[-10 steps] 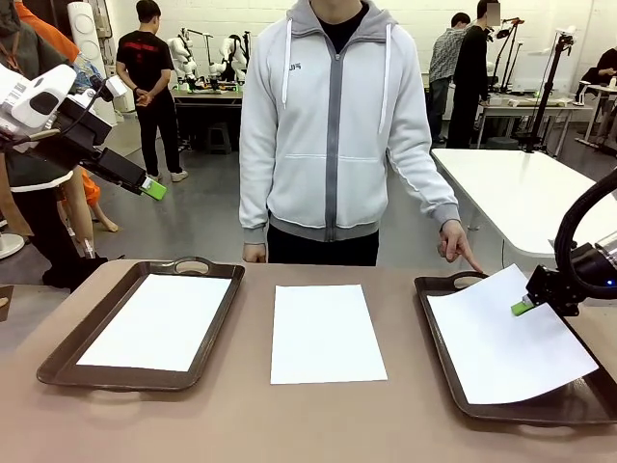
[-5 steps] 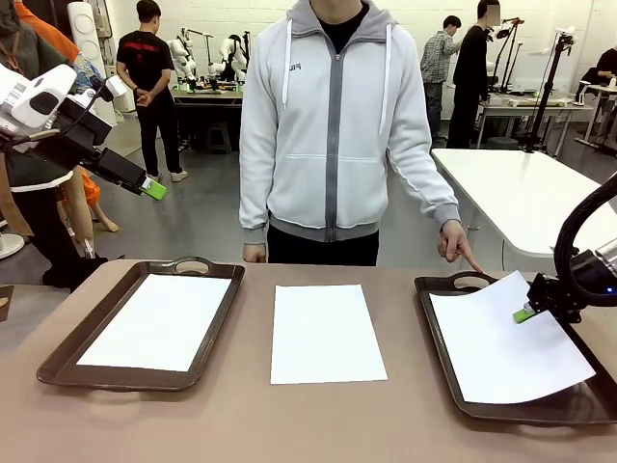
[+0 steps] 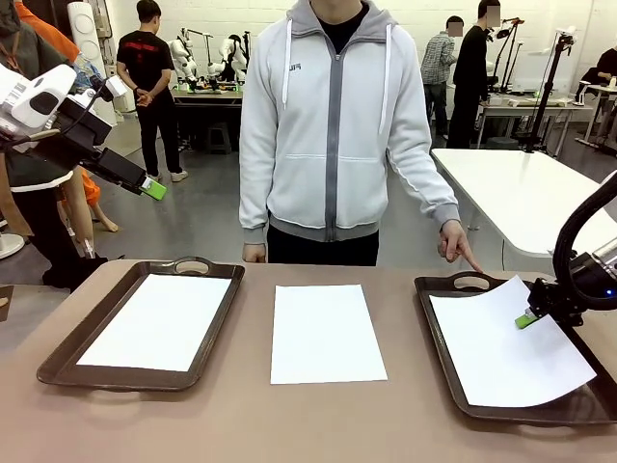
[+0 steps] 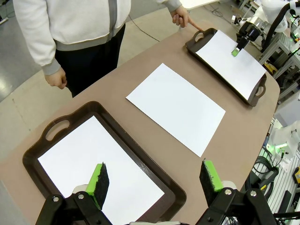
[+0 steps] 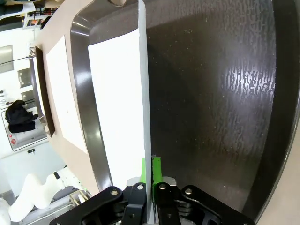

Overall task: Sort the A4 documents.
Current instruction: Place the A4 Paper in the designated Handle tray.

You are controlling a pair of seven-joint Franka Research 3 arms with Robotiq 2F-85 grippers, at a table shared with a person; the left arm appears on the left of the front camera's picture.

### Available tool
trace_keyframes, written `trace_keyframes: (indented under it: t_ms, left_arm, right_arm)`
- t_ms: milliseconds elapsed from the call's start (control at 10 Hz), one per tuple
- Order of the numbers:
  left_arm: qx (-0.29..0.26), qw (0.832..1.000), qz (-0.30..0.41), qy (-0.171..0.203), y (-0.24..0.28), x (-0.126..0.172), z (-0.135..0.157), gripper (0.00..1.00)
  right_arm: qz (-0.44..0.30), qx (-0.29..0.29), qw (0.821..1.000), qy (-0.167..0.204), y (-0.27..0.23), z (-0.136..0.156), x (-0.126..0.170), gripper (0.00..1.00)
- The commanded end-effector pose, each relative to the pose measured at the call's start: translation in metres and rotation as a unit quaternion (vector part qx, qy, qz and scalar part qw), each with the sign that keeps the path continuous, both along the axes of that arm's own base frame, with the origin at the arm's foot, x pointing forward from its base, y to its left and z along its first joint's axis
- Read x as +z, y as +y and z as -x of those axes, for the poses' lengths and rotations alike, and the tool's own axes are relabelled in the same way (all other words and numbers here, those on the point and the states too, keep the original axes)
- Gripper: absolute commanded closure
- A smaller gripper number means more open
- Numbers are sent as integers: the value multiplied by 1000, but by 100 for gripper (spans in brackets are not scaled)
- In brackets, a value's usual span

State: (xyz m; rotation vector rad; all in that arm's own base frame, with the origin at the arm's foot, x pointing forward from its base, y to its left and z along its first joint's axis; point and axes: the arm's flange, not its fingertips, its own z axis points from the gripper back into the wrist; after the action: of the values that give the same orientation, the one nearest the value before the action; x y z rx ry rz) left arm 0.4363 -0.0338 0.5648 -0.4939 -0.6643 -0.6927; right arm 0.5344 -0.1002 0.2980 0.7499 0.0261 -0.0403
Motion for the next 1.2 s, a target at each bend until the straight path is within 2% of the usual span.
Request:
trace_keyframes:
  t_ms: [0,300,500,600,700,800,900,1000,1100]
  left_arm:
    - [0,1000,0,0,0,0,0,0]
    - [0,1000,0,0,0,0,0,0]
    - [0,1000,0,0,0,0,0,0]
    - [0,1000,0,0,0,0,0,0]
    - [0,1000,0,0,0,0,0,0]
    - [0,1000,0,0,0,0,0,0]
    - [0,1000,0,0,0,0,0,0]
    - [0,1000,0,0,0,0,0,0]
    - [0,1000,0,0,0,0,0,0]
  right_arm:
    - [16,-7,1000,3,4,-4,-2,99]
    - [29,-9,999,-11,12,-6,1,99]
    - [40,-4,999,-4,12,-7,2,99]
    - [44,-1,999,1,13,-7,4,93]
    - [49,0,999,1,13,-7,5,80]
    - [53,1,999,0,13,-6,6,75]
    - [59,1,998,0,14,-6,7,62]
    - [75,1,997,0,14,-5,10,56]
    - [99,-3,995,-4,16,-3,16,43]
